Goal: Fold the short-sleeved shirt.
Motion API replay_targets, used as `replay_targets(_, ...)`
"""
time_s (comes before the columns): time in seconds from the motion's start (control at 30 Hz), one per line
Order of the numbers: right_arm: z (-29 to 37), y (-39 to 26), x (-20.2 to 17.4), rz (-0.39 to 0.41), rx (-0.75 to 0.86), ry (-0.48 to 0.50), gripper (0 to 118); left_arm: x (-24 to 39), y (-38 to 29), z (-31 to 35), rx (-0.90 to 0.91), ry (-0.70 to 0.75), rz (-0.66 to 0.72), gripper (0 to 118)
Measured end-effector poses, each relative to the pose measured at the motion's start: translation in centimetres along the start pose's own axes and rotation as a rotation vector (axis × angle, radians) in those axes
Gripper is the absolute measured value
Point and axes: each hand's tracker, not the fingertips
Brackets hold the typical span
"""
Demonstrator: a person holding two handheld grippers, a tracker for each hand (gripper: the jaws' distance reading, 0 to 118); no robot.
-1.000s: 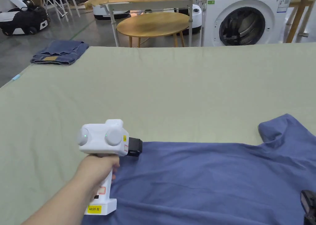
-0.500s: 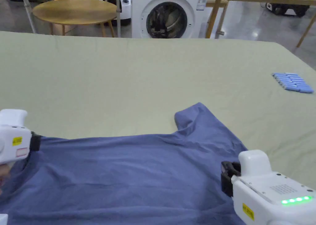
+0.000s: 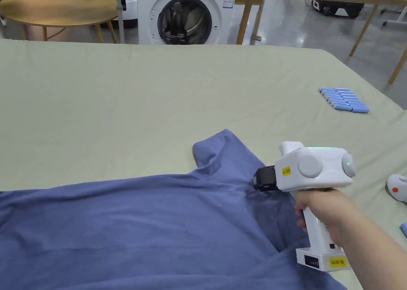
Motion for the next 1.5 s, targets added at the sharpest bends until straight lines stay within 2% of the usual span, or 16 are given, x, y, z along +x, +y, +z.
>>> replay_targets(0.13,1.7,-0.6,-0.2,-0.012,0.037,0.055,1,-0.5,0.2,0.5,-0.001,0.002,-0.001,0)
replay_targets(0.2,2.3,-1.0,-0.3,0.024,0.020,0.069,1,-1.0,0.4,1.1,0.009,-0.010,0.023,0)
replay_targets(0.27,3.5,-1.0,-0.4,0.022,0.040,0.063,1,-1.2,0.6,2.2,0.023,-0.016,0.027,0)
replay_targets(0.4,8.8,-1.3,1.3,-0.063,0.160,0.128,1,-2.1,0.7,5.9,0.074,-0.033,0.025,0)
replay_targets(0.6,19.7,-5.7,3.3,-0.005,0.296,0.184,1,-3.6,-2.2,13.7,0.160,-0.107,0.078,0)
replay_targets(0.83,26.8,-15.6,3.3,0.085,0.301,0.187,1,-3.5,-10.1,18.7,0.161,-0.168,0.083,0)
replay_targets(0.93,26.7,-19.4,3.1,0.084,0.292,0.155,1,-3.6,-13.5,18.6,0.118,-0.178,0.083,0)
replay_targets(1.03,25.6,-22.7,2.9,0.077,0.248,0.141,1,-3.6,-16.4,17.9,0.071,-0.210,0.159,0)
replay_targets(1.27,21.2,-26.1,3.6,0.063,0.169,0.075,1,-3.2,-20.4,15.1,-0.010,-0.180,0.135,0)
replay_targets(1.5,18.1,-28.1,3.0,0.094,0.142,-0.014,1,-1.6,-21.7,13.4,0.012,-0.092,0.014,0)
